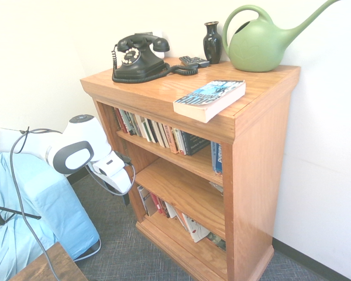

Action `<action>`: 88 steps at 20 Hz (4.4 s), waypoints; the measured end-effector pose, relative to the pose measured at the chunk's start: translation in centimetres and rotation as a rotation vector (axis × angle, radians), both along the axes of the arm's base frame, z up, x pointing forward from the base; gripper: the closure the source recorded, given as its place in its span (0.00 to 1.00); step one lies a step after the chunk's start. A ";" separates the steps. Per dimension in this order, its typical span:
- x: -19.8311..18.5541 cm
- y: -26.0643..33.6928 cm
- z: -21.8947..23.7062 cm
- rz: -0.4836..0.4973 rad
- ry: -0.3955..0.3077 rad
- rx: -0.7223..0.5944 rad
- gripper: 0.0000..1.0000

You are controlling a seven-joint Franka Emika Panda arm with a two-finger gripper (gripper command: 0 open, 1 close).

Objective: Shelf the books

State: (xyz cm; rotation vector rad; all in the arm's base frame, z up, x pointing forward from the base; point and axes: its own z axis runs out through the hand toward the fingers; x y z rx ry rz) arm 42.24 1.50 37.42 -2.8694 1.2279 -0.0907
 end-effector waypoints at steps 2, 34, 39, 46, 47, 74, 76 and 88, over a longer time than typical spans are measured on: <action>-0.2 -0.6 -0.3 -0.010 0.010 -0.003 0.00; -12.8 -21.2 20.4 -0.118 -0.064 -0.920 0.00; -10.2 -19.7 23.2 -0.111 -0.032 -1.071 0.00; -4.6 -16.4 23.7 -0.081 0.010 -1.234 0.00; -3.9 -16.0 23.8 -0.078 0.013 -1.250 0.00; 8.9 -15.2 23.1 0.009 -0.016 -1.413 0.00; 9.6 -15.2 23.0 0.009 -0.016 -1.415 0.00; 12.0 -16.2 23.1 -0.001 -0.010 -1.430 0.00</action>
